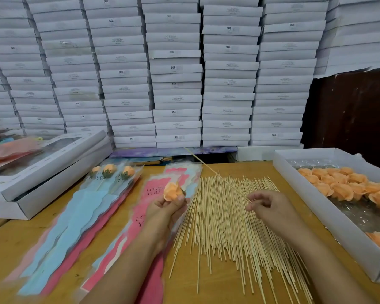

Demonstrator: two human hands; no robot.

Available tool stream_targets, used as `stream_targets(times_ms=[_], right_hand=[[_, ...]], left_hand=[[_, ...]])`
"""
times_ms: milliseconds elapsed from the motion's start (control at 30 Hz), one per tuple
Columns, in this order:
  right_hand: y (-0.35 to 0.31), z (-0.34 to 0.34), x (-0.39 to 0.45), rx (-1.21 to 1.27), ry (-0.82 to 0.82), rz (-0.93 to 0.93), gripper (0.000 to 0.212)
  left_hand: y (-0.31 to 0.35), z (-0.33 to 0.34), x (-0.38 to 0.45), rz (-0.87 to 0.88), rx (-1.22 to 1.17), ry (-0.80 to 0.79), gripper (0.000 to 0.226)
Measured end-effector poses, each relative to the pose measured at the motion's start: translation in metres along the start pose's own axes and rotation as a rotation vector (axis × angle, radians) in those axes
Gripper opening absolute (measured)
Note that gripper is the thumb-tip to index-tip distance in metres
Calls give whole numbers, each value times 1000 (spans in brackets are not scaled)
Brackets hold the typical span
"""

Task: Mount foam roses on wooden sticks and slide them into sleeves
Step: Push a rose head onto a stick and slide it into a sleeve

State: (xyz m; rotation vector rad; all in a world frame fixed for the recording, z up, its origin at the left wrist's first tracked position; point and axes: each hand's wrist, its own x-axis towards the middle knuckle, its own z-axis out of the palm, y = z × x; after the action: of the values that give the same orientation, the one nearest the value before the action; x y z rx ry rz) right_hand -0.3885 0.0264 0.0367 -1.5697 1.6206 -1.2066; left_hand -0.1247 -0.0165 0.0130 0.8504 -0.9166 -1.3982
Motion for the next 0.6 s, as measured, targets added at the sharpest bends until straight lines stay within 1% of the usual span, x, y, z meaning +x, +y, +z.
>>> stream_targets(times_ms=[100,200,267,367,600], right_hand=[[4,0,-1,-164,26,-114,22],[6,-2,-1,-251,-24,-134,27],[8,-6,-2,-289,-36,-128,31],[11,-12,-1,-339,-18,-107,31],[12,-16,-2,-364,-24,-88,33]], left_hand=[[5,-3,5,-58,-216,34,21],[8,-5,5,-96,-328,86,12],[11,-6,4,-111,-358,121,10],[14,-5,3,-124,-397,154,10],[16,-4,0,-117,-413,173,10]])
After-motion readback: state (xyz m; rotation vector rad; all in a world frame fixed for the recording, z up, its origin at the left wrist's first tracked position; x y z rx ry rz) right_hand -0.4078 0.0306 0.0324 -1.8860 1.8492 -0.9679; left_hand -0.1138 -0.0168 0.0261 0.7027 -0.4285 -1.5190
